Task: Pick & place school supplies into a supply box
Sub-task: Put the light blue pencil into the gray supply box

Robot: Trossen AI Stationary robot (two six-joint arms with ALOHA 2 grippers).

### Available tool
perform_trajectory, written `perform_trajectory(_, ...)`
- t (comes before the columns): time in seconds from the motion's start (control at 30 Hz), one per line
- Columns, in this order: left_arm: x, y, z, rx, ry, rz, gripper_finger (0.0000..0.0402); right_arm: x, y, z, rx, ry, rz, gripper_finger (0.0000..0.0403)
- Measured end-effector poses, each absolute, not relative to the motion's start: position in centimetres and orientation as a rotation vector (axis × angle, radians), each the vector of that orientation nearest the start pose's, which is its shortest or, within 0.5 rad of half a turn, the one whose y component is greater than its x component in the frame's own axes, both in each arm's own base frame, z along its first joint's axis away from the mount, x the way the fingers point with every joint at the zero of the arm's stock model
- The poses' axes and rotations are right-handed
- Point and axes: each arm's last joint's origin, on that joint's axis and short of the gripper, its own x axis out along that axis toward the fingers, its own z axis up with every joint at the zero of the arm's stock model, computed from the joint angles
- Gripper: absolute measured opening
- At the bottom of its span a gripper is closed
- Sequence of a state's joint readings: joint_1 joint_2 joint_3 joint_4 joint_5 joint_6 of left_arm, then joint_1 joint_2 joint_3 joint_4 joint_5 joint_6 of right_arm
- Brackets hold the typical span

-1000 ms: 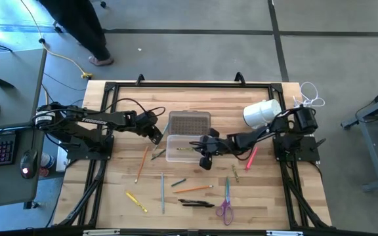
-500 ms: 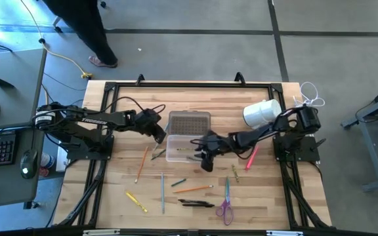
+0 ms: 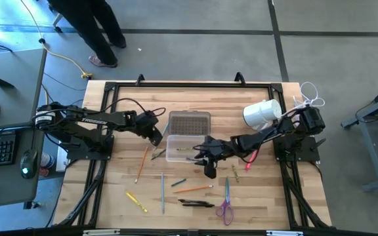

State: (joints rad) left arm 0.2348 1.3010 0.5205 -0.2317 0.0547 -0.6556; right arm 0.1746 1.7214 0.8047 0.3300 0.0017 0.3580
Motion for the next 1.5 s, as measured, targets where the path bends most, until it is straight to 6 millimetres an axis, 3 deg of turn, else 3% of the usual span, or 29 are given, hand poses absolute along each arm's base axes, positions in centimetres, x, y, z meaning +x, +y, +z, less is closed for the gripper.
perform_trajectory(0.17, 20.8, 4.3, 14.3, -0.728, 0.978, 0.511, 0.0134, 33.2, 6.0, 15.4, 0.296, 0.605, 0.070, 0.0118)
perform_trajectory(0.8, 22.5, 0.7, 14.5, -0.451, 0.812, 0.585, 0.0134, 33.3, 6.0, 15.5, 0.307, 0.584, 0.076, 0.0119)
perform_trajectory(1.03, 23.1, 0.6, 12.2, -0.407, 0.862, 0.661, 0.0134, 33.3, 6.0, 15.5, 0.307, 0.584, 0.077, 0.0119)
perform_trajectory(1.5, 24.6, 1.1, 8.3, -0.434, 0.742, 0.919, 0.0133, 33.3, 6.0, 15.5, 0.309, 0.585, 0.081, 0.0119)
